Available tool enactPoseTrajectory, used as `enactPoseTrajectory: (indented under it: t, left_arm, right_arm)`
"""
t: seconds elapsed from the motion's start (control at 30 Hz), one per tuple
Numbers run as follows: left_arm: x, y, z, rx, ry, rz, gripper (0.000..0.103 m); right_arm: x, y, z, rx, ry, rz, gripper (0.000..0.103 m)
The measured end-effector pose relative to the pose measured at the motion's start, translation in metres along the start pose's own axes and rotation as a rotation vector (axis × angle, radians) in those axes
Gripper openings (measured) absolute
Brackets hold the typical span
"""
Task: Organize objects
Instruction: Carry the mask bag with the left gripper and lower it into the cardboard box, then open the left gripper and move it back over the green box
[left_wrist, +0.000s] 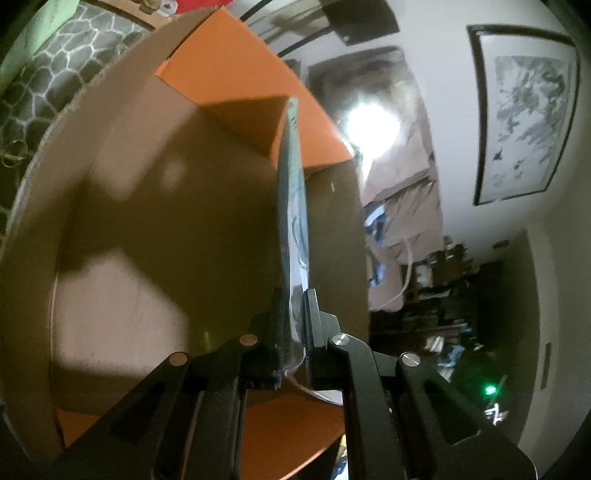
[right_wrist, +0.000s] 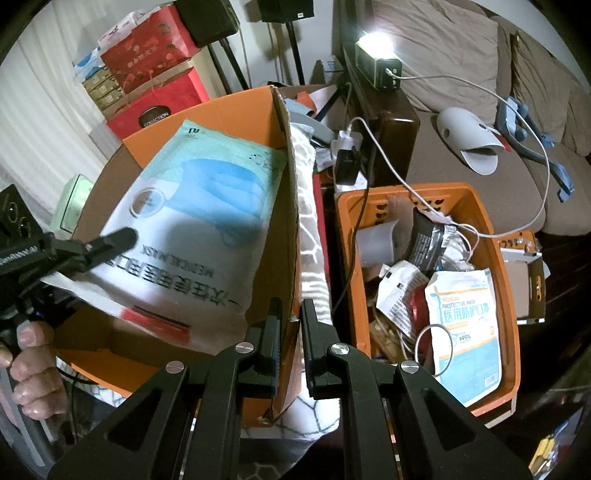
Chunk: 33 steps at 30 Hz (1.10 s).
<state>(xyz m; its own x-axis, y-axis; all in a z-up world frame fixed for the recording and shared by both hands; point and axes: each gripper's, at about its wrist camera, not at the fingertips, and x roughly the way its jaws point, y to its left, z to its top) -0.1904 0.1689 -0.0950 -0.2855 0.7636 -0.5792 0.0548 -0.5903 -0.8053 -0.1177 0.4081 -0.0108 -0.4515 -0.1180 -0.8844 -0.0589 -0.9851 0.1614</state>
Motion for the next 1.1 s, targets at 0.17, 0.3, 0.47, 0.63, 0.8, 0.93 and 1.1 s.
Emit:
enactPoseTrajectory:
  t: [0.17,0.3,0.47,0.63,0.8,0.93,1.1]
  left_arm:
    - [0.022,0.002,-0.009,0.018,0.104,0.134,0.013]
    - [0.025,-0.001,-0.011,0.046,0.117,0.172,0.016]
    - [0.022,-0.002,-0.017,0.059,0.157,0.201,0.046]
    - [0.007,-0.015,-0.018,0.105,0.099,0.245,0.072]
    - [-0.018,-0.023,-0.021,0.172,0.023,0.243,0.088]
    - [-0.029,-0.031,-0.019,0.251,0.04,0.245,0.091]
    - [-0.045,-0.037,-0.018,0.362,0.094,0.229,0.091]
  right_arm:
    - [0.0,0.001,0.0,0.0,0.001,-0.002,0.009]
    - [0.0,0.001,0.001,-0.001,0.001,-0.002,0.01]
    - [0.0,0.0,0.0,0.0,0.001,-0.003,0.01]
    - [0.001,0.002,0.0,0.002,0.001,0.001,0.01]
    - [0.001,0.002,0.001,0.002,0.001,0.003,0.01]
    - [0.001,0.001,0.0,0.001,0.001,0.003,0.01]
    - [0.0,0.003,0.0,0.0,0.001,0.009,0.01]
